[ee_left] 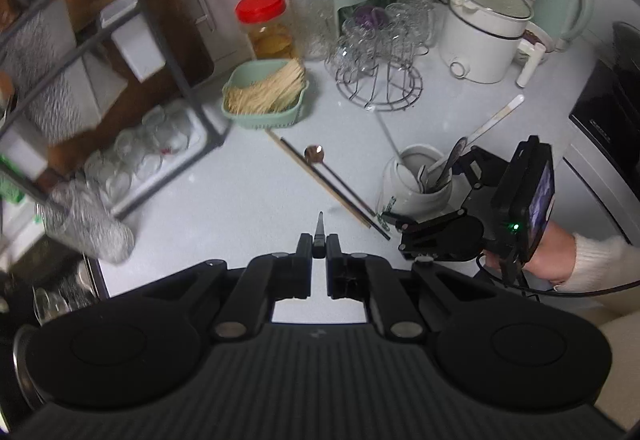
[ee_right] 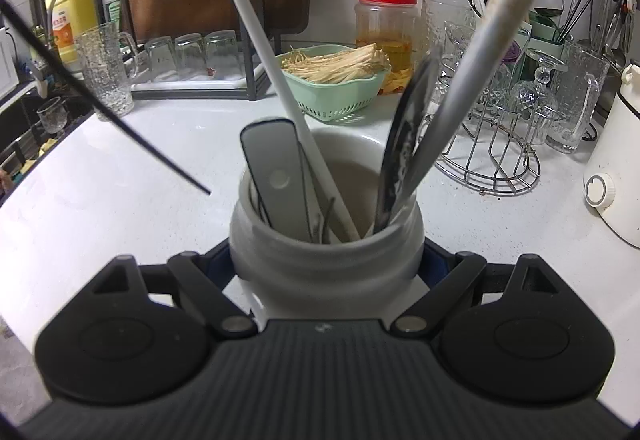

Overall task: Organize utensils
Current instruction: 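Lower the black chopstick into the white jar with left gripper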

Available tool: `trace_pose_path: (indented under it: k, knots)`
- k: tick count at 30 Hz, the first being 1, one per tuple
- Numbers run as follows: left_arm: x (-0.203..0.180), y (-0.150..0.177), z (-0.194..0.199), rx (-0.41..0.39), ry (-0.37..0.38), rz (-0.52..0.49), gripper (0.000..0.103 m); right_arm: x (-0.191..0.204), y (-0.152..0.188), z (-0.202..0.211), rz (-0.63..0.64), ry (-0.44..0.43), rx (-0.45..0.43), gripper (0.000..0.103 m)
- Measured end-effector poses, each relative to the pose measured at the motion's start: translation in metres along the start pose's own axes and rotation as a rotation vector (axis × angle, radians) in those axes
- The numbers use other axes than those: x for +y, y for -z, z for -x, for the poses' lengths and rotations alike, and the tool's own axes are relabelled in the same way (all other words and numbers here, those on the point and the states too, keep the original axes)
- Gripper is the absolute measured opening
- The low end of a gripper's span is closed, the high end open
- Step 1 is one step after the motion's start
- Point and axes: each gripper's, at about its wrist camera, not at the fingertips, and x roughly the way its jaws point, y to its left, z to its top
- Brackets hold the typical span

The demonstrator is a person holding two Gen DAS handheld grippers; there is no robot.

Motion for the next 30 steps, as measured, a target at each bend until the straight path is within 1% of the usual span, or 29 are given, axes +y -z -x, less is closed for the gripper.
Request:
trace_pose_path:
  k: [6,9,14,22,26,30]
  knots:
    - [-0.002,-0.015,0.018,-0.021,0.029,-0.052,0.007,0.001,0.000,0.000,0.003,0.003,0.002,0.091]
    - [-0.001,-0.023,0.030,-0.023,0.051,-0.052,0.007,0.000,-0.001,-0.001,0.008,-0.002,0.004,0.091]
    - [-0.001,-0.036,0.046,0.005,0.099,-0.048,0.007,-0.001,-0.002,-0.001,0.021,-0.017,0.008,0.091]
    - [-0.004,-0.052,0.069,0.041,0.130,-0.064,0.007,-0.002,-0.002,-0.002,0.026,-0.022,0.007,0.091]
    - [-0.006,-0.061,0.077,0.065,0.180,-0.045,0.007,-0.002,-0.002,-0.002,0.028,-0.023,0.006,0.091]
    - [-0.016,-0.071,0.090,0.047,0.184,-0.080,0.007,-0.003,-0.002,-0.002,0.028,-0.024,0.008,0.091]
